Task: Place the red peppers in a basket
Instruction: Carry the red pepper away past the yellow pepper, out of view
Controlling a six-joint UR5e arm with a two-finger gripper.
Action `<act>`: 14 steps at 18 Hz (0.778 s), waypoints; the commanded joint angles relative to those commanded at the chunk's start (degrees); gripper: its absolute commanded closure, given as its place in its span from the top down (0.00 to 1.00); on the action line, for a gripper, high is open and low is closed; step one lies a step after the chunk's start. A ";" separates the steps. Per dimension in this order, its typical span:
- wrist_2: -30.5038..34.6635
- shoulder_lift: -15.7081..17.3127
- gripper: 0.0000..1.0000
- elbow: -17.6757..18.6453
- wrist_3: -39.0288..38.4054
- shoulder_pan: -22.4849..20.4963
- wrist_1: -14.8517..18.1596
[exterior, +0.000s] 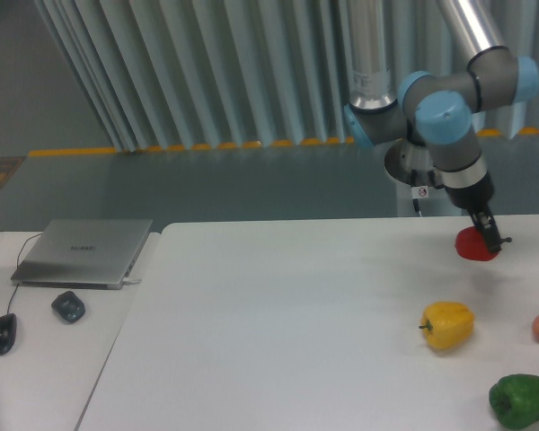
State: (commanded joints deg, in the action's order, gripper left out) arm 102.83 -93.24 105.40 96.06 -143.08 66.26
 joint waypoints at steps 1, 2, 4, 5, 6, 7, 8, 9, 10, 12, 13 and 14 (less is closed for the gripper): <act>0.00 -0.97 0.22 -1.67 0.00 -0.09 0.62; -0.09 -2.72 0.22 -3.69 0.00 -0.62 0.71; -1.05 -4.57 0.22 -5.98 -0.09 -1.41 0.71; -2.10 -5.54 0.22 -7.39 -0.09 -2.20 0.71; -3.59 -6.33 0.22 -8.71 -0.09 -2.99 0.71; -5.09 -7.21 0.21 -10.11 -0.09 -3.86 0.63; -6.41 -8.00 0.21 -11.87 -0.09 -5.00 0.63; -7.38 -9.14 0.21 -13.62 -0.09 -5.89 0.71; -7.65 -10.63 0.21 -15.82 -0.09 -7.20 0.71; -8.17 -12.92 0.20 -18.20 -0.09 -8.44 0.54; -8.61 -13.89 0.19 -19.08 -0.09 -9.40 0.36; -9.31 -14.94 0.19 -20.05 -0.09 -9.93 0.19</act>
State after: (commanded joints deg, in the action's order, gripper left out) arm 93.52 -108.18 85.35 95.98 -153.01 66.45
